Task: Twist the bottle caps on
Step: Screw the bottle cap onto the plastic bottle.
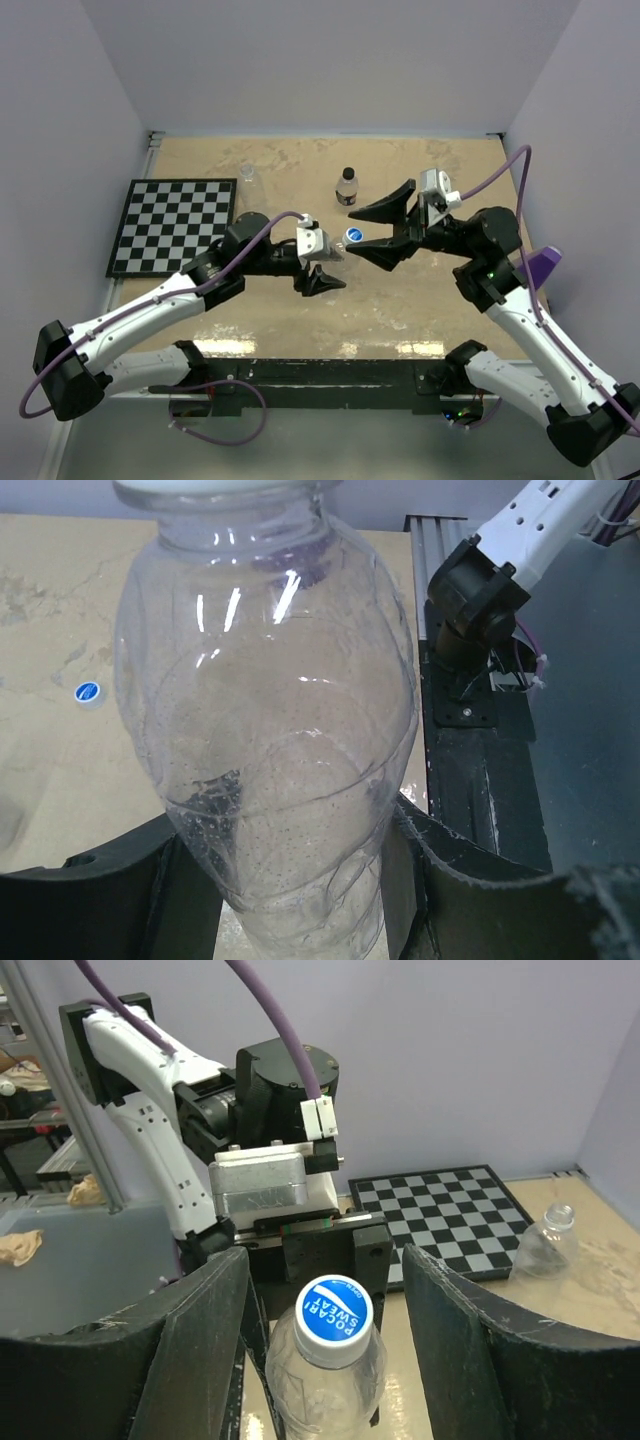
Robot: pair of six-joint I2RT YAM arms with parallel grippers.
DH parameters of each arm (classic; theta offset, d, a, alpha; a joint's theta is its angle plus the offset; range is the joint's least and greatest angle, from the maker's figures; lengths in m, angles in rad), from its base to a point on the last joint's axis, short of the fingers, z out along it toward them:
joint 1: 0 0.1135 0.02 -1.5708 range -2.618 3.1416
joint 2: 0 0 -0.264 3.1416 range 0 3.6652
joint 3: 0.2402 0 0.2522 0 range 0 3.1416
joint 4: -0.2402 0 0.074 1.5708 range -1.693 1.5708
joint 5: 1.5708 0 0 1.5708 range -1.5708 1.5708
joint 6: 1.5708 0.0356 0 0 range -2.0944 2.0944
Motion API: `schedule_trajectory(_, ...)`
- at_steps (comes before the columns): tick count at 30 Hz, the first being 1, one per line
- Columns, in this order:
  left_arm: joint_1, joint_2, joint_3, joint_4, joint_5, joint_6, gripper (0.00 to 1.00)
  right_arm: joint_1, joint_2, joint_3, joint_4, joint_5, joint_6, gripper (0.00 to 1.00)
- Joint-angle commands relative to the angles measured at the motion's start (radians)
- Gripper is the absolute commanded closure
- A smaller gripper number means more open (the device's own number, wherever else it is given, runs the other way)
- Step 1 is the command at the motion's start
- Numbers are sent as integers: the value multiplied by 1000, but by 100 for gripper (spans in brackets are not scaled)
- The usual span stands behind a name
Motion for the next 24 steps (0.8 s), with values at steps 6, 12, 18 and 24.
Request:
schedule_trajectory(6,6,7,88,-8,102,59,100,-2,40,57,21,-88,15,43)
schedule_trajectory(12,6,11,90,-26,94,67,100,-2,40,63,25,-82,22,94)
schedule_trajectory(18,2,-2,98,-26,-69,27,100,0,35,86,-91,58,-47,100)
schedule_trajectory(24,-153,5,131,-52,-561,2,100,12,40,95,-252,387,-60,100)
